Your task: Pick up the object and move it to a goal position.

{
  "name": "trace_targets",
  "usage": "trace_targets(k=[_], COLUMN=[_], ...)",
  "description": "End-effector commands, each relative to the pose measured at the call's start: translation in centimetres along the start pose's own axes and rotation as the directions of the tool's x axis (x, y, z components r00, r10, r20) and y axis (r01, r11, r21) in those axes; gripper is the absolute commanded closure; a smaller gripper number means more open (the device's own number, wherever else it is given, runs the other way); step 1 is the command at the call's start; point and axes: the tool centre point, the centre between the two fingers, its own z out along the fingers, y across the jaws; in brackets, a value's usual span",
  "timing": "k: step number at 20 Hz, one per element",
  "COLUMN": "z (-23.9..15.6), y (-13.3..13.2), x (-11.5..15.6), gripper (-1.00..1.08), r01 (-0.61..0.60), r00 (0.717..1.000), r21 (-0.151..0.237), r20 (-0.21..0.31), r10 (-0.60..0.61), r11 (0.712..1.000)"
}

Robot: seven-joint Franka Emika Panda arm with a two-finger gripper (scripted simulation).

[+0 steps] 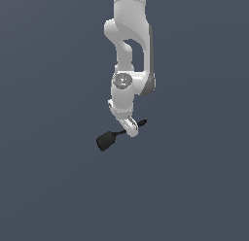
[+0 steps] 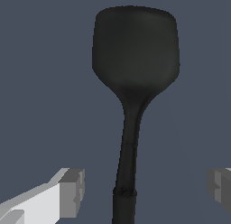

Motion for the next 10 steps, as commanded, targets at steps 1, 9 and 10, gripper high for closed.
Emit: trace_targets(k=[1, 9, 10], z=[0.9, 3.9, 4.0], y=[0.1, 0.1, 0.1], x=[0.0, 0.0, 0.0], gripper=[-0.92, -0.92, -0.92], r01=[-0.001, -0.004, -0.004], r00=[1.000, 1.000, 1.000], r21=[-0.001, -0.001, -0.001], r20=[0.000, 0.000, 0.000], r10=[0.001, 0.004, 0.004], r11=[1.000, 1.000, 1.000])
